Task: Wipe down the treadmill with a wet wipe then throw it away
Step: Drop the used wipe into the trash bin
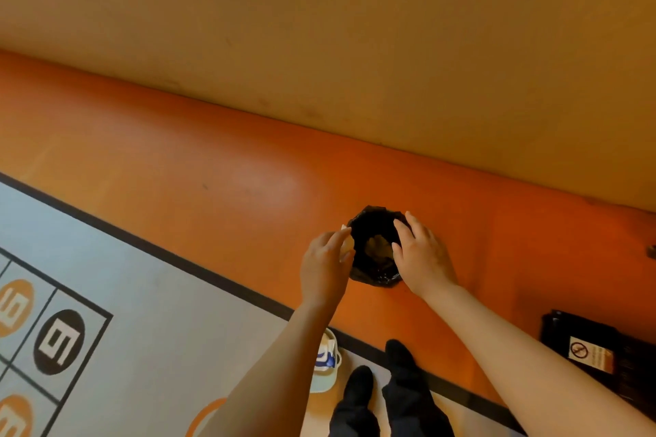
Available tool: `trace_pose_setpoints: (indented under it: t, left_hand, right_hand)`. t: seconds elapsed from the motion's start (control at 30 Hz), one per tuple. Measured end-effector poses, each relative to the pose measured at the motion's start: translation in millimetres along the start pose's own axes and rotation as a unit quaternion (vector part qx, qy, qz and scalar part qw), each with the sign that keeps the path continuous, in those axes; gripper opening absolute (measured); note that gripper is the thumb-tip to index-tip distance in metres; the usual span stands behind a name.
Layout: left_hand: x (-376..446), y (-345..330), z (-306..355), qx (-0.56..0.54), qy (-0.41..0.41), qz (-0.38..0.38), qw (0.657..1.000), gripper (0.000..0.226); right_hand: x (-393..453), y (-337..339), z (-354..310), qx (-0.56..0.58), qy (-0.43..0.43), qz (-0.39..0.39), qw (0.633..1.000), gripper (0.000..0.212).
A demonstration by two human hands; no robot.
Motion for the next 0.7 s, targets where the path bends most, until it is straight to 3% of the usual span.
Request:
trace_pose_setpoints:
  t: [0.3,0.7]
  left_hand:
    - [26.2,-62.5,-54.9,0.006,-0.044,-0.024,0.999,0.037]
    - [60.4,-231.1,-174.6,-0.009,-0.055,-0.046,0.997,0.038]
  right_hand:
    - [30.1,-85.9,15.1,0.021,-0.029,0.008,0.999,0.05]
    - [98.8,-252.1,75.1,0.031,-0.045,0.02,0.998,0.051]
Point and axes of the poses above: each hand's wrist, its own x-axis towards the middle knuckle, its own y-axis out of the back of the hand, z = x × y, the point moved 1 cm from there along x, towards the middle knuckle, and after that the axes turned 9 degrees about -x, right-handed, at the moved point
